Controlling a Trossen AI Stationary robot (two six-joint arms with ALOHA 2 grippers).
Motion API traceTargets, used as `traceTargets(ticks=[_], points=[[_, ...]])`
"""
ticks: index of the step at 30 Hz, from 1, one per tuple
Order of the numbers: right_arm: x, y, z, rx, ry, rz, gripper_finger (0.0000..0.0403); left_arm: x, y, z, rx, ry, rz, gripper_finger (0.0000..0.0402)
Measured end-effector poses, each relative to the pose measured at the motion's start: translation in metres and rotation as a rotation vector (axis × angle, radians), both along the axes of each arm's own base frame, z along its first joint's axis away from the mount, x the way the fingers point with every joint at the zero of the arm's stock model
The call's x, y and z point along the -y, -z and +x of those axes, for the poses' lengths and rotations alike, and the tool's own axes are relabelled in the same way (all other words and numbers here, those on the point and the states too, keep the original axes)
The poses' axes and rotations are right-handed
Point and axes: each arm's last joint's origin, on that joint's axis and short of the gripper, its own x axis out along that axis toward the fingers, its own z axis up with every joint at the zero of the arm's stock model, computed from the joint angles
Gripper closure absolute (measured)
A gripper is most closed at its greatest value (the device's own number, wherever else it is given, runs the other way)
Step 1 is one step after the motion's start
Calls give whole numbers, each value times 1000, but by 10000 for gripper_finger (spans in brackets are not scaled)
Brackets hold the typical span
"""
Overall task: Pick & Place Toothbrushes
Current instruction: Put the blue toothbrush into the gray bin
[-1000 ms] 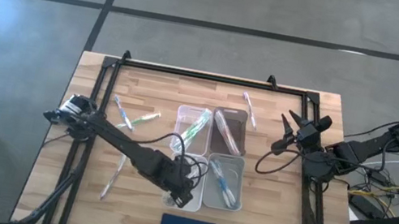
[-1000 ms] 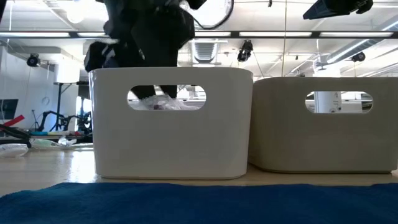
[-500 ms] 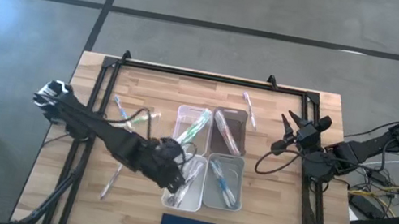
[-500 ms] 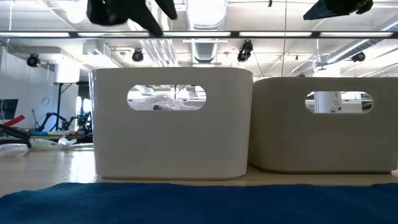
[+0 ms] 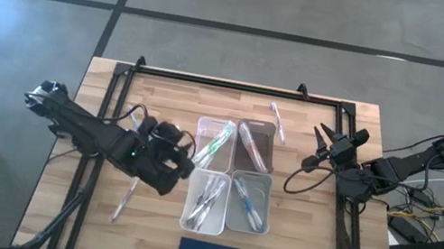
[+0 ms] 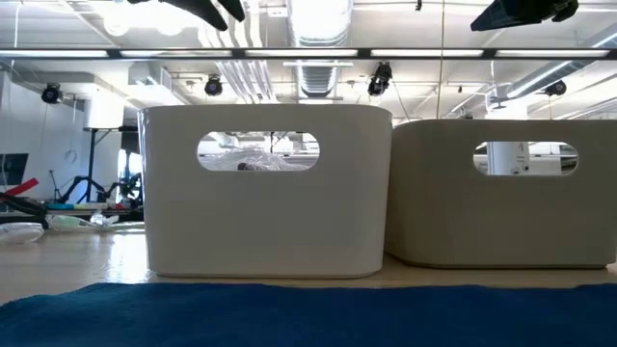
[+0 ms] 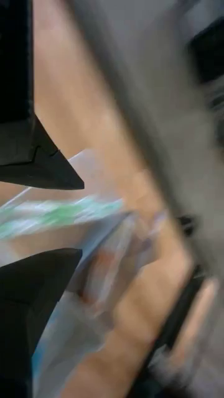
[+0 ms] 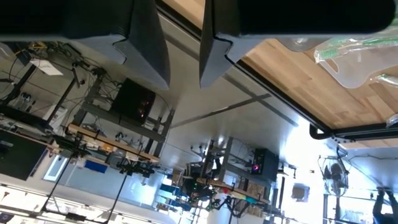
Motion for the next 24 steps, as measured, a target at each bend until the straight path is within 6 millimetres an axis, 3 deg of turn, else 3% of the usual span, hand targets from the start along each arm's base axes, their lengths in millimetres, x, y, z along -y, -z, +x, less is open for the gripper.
traceTargets(ticks=[5, 11, 17, 24], points=[[0, 0, 0, 0, 0, 0, 330, -10, -5, 0, 51, -109, 194, 234], [0, 0, 0, 1, 0, 0, 331, -44, 1, -2, 73, -309, 81, 243], [0, 0, 0, 0, 0, 0, 312, -82, 8, -19, -8, -567, -48, 259], [0, 0, 0, -1, 0, 0, 286, -104, 14, -28, -28, -727, -93, 264]])
